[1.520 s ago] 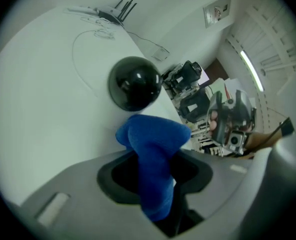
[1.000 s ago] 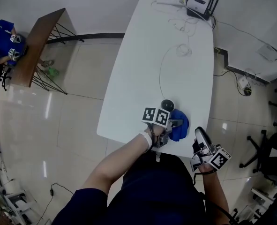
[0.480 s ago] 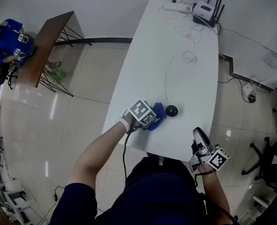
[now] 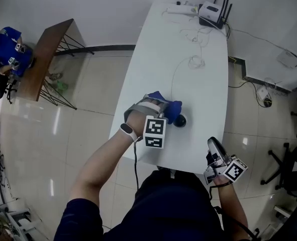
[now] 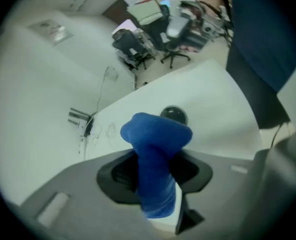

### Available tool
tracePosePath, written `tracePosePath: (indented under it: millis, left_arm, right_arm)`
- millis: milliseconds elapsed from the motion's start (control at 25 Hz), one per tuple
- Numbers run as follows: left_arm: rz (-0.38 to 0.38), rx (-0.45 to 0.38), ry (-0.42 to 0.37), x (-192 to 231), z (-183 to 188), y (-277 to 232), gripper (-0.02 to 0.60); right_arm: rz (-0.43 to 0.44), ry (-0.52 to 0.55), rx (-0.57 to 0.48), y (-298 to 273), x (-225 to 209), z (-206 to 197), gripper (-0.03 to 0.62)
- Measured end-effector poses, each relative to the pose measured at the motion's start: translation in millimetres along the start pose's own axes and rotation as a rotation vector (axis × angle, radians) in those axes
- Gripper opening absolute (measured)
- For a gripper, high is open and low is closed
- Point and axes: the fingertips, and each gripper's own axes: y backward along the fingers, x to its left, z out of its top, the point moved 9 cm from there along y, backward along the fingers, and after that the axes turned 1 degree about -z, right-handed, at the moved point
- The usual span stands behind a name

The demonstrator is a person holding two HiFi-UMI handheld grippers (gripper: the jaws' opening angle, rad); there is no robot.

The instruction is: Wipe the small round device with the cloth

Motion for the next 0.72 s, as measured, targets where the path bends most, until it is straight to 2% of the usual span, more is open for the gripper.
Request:
tracePosePath:
  millis: [120,200,280,400,480,560,640,720]
  left_arm:
    - [-0.049,-0.11,0.407,-5,-9,18,0.166]
    - [-0.094,-0.231,0.672,-15,-14,36,0.167]
    - [-0.171,-0.417,0.914,-28,-15,56,0.167]
    - [-0.334,-0.768,1.227,-42,-8,81,0.169]
    - [-0.419,-0.978,1.384,-48,-9,87,0.169]
    - [-0.511,-1.141,1.512,-54,-13,86,0.169]
    - [-0.59,-1.23,1.601,-59,-15,81,0.169]
    - [-0.603,-1.217,1.661,-62,-15,73,0.169]
  right_arm:
    - [0.015,0.04,0.029,-8,8,5,0.123]
    - [0.032,0.104,0.065,-19,17,7,0.128]
    - [0.074,0.177,0.123,-33,28,6,0.187]
    - [0.231,0.21,0.261,-55,48,-7,0.322]
    - [0.35,0.195,0.359,-67,62,-21,0.41]
    - [0.441,0.182,0.417,-75,74,-32,0.447]
    - [0.494,0.166,0.44,-84,83,-38,0.451]
    - [0.482,0.188,0.47,-93,86,-42,0.451]
